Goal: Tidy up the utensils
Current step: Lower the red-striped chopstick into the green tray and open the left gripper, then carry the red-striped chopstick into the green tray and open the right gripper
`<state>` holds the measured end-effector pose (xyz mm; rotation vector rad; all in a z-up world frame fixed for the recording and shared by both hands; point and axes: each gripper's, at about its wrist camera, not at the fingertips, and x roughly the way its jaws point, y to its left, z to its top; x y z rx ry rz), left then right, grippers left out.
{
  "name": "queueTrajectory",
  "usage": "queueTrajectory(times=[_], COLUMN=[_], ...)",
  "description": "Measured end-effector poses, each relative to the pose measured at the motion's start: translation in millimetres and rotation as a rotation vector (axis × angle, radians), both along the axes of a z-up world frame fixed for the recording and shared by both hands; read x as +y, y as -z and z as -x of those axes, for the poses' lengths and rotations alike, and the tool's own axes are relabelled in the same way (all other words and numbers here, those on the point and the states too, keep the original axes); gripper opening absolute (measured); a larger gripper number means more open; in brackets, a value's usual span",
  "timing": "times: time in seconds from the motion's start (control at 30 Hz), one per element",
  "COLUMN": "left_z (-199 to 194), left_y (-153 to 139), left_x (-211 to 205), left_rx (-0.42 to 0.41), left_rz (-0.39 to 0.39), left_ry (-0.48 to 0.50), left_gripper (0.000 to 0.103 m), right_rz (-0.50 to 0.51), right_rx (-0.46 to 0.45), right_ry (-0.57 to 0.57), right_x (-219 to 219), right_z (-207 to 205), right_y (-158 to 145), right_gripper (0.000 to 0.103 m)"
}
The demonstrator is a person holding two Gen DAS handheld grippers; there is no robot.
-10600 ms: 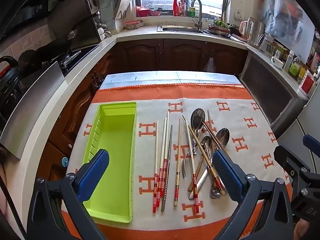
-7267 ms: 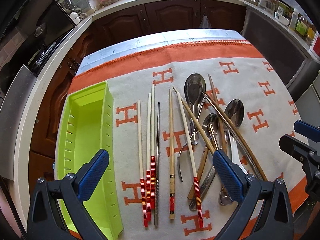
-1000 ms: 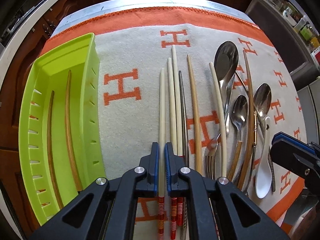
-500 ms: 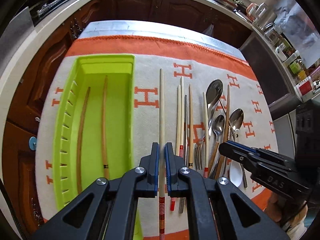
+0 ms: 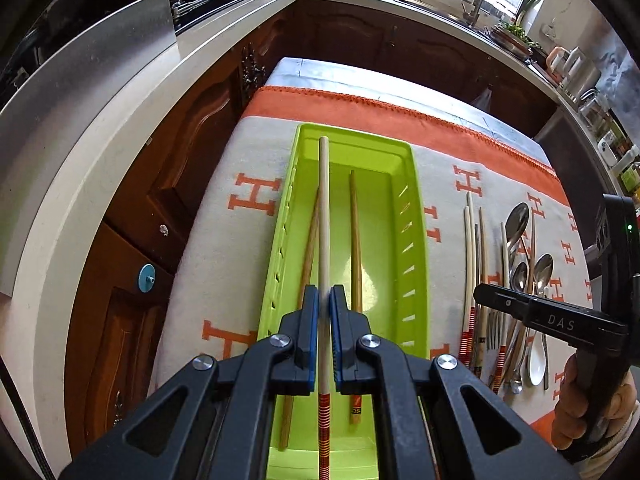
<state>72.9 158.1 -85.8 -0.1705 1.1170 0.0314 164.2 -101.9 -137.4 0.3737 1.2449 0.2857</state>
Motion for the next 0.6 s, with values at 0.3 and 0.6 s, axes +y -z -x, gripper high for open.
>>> queueTrajectory(times=[0.3, 0.6], left_z=[-6.0, -1.7], left_y=[11.2, -2.9], left_x=[0.0, 13.8], left_rx=[-0.034, -0.114], left_rz=[-0.008, -0.018], left_ry=[0.003, -0.045], left_gripper=[0.028, 0.058], right_rz=[0.068, 0.161], right_rx=[0.053, 0.05], right_ry=[0.021, 0.035], right_x=[10.7, 23.2], right_z=[-10.0, -18.5], right_y=[10.5, 15.1], right_gripper=[0.017, 0.017])
